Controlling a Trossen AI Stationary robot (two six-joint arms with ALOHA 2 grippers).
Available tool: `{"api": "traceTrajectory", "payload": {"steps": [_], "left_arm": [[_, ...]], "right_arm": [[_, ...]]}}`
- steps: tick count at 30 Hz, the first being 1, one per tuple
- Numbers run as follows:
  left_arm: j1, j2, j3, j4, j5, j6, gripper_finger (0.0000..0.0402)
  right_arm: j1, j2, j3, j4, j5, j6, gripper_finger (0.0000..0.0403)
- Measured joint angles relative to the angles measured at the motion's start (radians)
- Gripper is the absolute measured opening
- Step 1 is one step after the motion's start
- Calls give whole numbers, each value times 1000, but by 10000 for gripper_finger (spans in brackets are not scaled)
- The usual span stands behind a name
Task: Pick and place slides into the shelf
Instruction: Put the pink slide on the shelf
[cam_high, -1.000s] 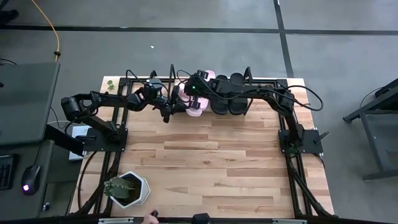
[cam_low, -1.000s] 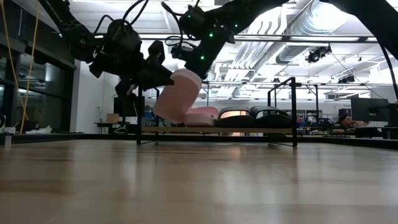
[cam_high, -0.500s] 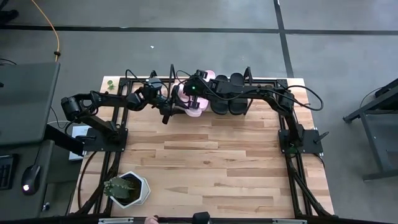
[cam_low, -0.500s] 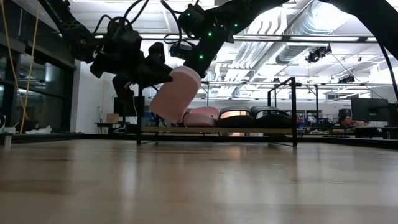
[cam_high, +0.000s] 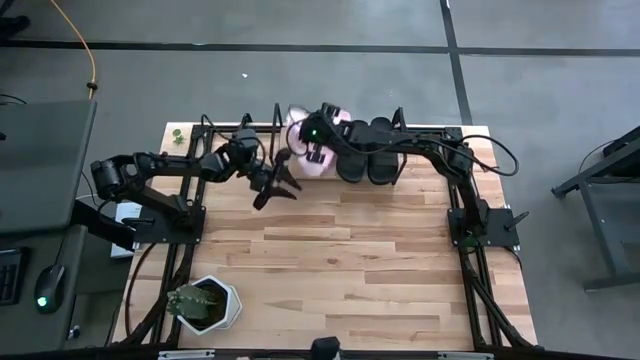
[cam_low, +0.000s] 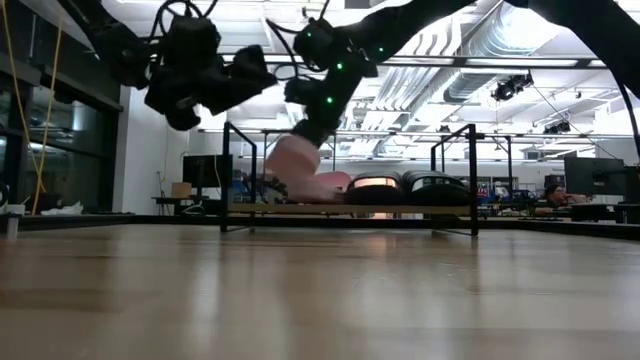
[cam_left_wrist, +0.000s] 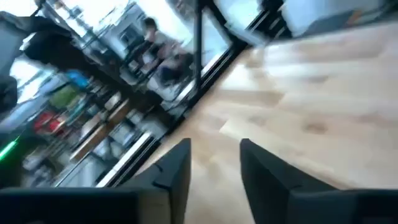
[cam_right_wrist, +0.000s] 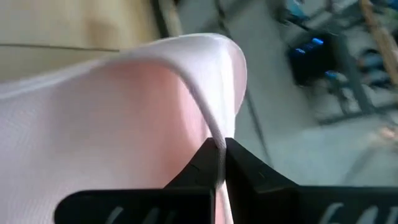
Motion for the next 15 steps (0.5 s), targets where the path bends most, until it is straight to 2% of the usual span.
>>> {"api": "traceTrajectory", "payload": {"steps": [3, 8, 11, 15], "left_arm": [[-18, -20, -1, -3, -17, -38, 158], [-64, -63, -2, -9, -54, -131, 218], [-85, -83, -2, -6, -67, -212, 236], [-136, -88, -2, -8, -58, -272, 238]], "right_arm": [[-15, -1, 1, 11, 34, 1, 0], [-27, -1, 0, 0, -66, 26, 0], [-29, -1, 0, 13, -63, 28, 0], [-22, -1, 0, 18, -68, 31, 0]]}}
